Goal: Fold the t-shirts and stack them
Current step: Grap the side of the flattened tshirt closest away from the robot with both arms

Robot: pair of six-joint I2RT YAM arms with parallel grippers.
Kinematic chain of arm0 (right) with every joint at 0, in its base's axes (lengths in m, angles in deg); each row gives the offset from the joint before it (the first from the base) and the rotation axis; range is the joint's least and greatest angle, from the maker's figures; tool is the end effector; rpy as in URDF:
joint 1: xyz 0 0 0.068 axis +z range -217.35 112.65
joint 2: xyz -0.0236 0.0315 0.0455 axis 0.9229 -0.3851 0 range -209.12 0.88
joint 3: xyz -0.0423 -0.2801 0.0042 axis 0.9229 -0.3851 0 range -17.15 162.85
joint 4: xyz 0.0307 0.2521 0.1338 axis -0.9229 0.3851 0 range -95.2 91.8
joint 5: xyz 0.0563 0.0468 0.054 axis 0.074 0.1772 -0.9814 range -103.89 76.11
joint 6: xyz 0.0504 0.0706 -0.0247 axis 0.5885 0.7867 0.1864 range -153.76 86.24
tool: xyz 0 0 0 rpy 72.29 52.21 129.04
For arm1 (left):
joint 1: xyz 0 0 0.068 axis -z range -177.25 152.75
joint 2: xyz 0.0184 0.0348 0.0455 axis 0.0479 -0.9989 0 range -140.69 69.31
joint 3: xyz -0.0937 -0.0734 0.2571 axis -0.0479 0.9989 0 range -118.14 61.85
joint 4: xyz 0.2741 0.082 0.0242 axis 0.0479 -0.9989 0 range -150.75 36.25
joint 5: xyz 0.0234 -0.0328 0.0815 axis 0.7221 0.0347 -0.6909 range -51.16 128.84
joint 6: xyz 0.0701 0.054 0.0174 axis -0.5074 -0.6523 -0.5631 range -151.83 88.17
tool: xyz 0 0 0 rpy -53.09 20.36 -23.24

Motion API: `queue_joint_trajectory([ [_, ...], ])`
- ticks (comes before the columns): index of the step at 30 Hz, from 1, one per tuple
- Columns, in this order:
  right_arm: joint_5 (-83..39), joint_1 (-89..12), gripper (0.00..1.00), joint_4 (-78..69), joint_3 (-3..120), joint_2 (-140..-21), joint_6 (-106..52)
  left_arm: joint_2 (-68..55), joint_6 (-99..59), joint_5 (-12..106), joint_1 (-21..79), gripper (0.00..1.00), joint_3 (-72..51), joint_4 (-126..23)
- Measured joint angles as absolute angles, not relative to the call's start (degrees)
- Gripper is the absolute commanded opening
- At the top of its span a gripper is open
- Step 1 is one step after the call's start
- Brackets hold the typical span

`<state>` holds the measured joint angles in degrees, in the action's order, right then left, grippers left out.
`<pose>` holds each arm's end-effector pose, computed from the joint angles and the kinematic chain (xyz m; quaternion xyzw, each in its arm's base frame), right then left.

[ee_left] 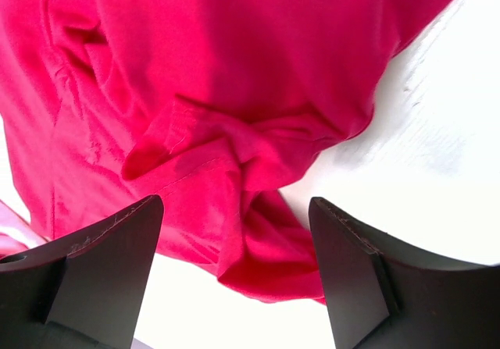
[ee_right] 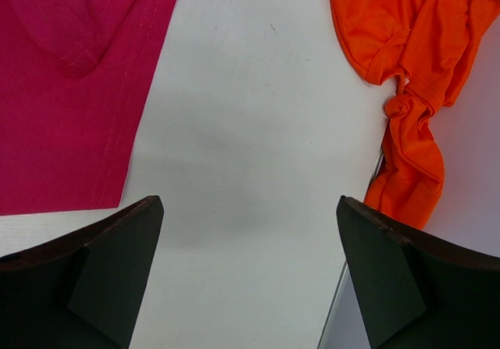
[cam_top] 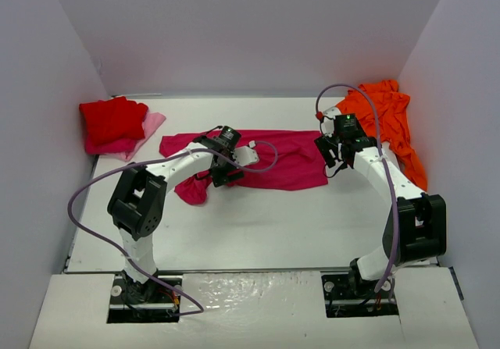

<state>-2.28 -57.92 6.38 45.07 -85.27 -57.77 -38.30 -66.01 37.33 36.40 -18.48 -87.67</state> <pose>0.3964 0.0493 0.2433 -0.2101 0.8604 -0.1470 0.4403 0.3734 -0.2461 0.1687 0.5377 0.8055 0.0140 0.2486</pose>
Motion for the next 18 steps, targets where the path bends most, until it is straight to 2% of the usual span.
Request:
queue_joint_trajectory([
  [18,-2.3,-57.9,0.90,6.1,45.1,-85.9,-57.8,-39.9,-67.7,36.9,33.9,0.61,-19.8,-87.8],
])
